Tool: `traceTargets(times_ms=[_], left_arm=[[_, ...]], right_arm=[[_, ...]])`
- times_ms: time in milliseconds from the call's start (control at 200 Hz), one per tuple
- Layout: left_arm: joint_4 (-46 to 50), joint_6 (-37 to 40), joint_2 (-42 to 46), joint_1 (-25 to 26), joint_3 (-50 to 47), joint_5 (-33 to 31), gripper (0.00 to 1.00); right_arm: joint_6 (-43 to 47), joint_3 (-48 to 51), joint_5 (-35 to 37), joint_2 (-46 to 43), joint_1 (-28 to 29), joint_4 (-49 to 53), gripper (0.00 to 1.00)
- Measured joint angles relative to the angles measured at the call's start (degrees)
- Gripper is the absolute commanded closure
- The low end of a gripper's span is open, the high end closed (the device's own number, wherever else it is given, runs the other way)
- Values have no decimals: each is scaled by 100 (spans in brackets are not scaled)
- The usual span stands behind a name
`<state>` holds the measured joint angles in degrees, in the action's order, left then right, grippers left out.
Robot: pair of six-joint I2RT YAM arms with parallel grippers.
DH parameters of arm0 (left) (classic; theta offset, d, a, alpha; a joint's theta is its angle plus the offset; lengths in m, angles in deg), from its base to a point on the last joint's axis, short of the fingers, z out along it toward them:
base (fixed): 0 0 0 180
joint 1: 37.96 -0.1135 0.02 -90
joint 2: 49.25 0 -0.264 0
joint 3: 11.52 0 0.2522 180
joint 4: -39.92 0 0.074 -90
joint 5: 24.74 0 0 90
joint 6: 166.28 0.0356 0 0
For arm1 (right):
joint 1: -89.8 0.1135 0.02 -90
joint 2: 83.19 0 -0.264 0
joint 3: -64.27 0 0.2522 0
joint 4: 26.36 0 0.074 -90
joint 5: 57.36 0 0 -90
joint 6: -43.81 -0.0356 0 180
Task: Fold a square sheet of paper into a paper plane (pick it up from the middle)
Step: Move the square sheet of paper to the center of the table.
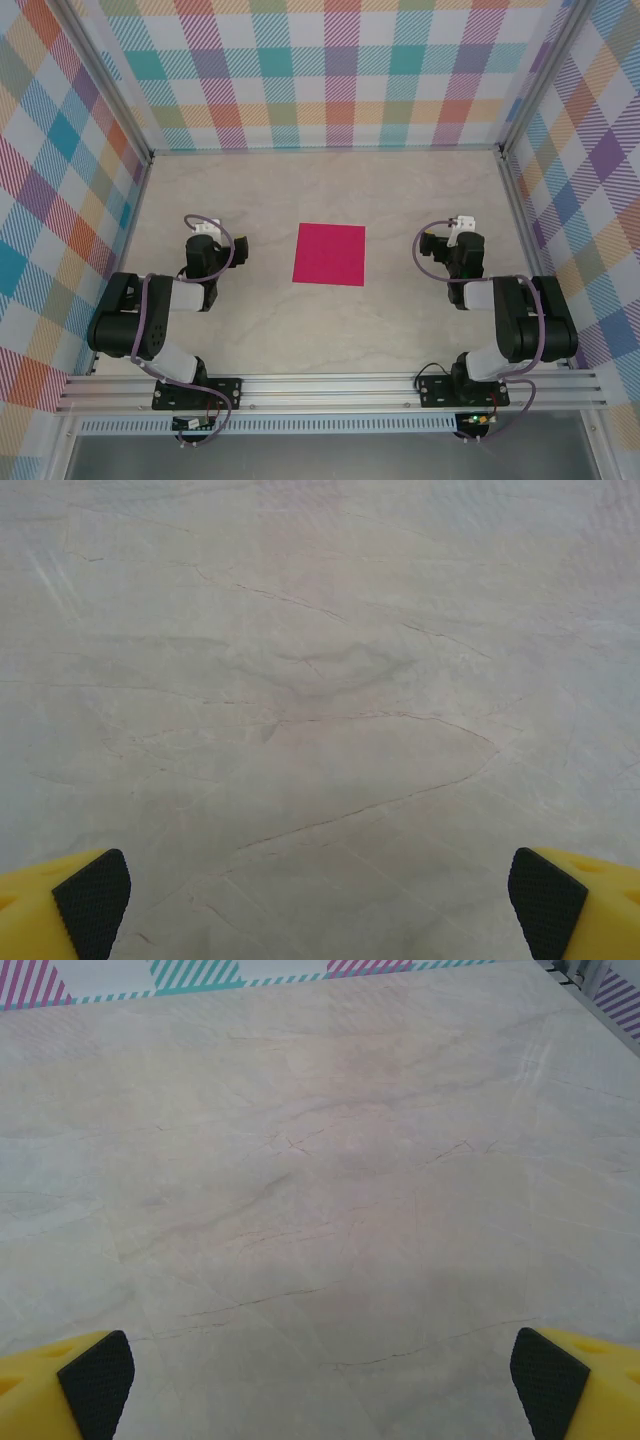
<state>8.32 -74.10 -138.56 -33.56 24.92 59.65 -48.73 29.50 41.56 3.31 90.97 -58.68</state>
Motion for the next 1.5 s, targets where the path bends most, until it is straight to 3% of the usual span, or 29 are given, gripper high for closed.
traceTargets(times_ms=[1040,1235,1355,1500], left_arm=[[295,-35,254,0,4,-46,0],[1346,-407,1534,-2,264,-435,0],[2225,-905,2048,-2,817,-542,0],[3309,-1537,2363,-4,1473,-236,0]], right_arm=[[15,-92,7,-26,35,138,0],[-216,-1095,439,-1014,297,2149,0],[-872,-2098,457,-1606,297,3556,0],[-1827,-2986,181,-1670,315,4940,0]])
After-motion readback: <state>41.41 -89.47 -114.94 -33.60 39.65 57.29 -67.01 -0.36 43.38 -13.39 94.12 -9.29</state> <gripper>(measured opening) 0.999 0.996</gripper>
